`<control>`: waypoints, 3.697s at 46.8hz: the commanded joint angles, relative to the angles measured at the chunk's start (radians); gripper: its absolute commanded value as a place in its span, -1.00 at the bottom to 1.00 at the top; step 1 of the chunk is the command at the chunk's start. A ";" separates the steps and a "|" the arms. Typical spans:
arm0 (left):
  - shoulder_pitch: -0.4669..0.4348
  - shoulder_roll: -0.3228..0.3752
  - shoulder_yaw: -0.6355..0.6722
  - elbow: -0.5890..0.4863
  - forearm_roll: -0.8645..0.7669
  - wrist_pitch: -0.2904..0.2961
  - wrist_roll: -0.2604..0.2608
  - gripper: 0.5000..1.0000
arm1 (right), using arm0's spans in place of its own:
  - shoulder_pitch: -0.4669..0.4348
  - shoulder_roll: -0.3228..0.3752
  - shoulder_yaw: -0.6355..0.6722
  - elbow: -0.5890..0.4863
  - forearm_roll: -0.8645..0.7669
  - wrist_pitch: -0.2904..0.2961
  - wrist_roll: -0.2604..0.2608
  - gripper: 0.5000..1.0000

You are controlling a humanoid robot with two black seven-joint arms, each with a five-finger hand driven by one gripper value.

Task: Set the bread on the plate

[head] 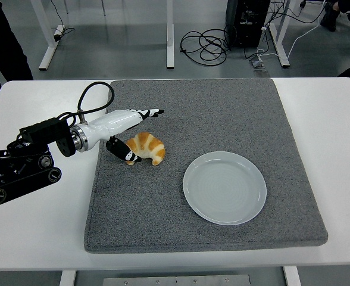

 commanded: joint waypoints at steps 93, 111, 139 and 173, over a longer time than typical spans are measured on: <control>-0.070 -0.106 0.057 0.162 -0.037 0.080 -0.045 -1.00 | 0.000 0.000 0.000 0.000 -0.001 0.000 0.000 1.00; -0.273 -0.052 0.067 0.144 -0.054 0.067 -0.043 -1.00 | 0.000 0.000 0.000 0.000 -0.001 0.000 0.000 1.00; -0.452 -0.011 0.077 0.144 -0.054 0.043 -0.043 -1.00 | 0.000 0.000 0.000 0.000 0.001 0.000 0.000 1.00; -0.475 -0.322 0.115 0.148 -0.049 0.026 -0.045 -1.00 | 0.000 0.000 0.000 0.000 0.001 0.000 0.000 1.00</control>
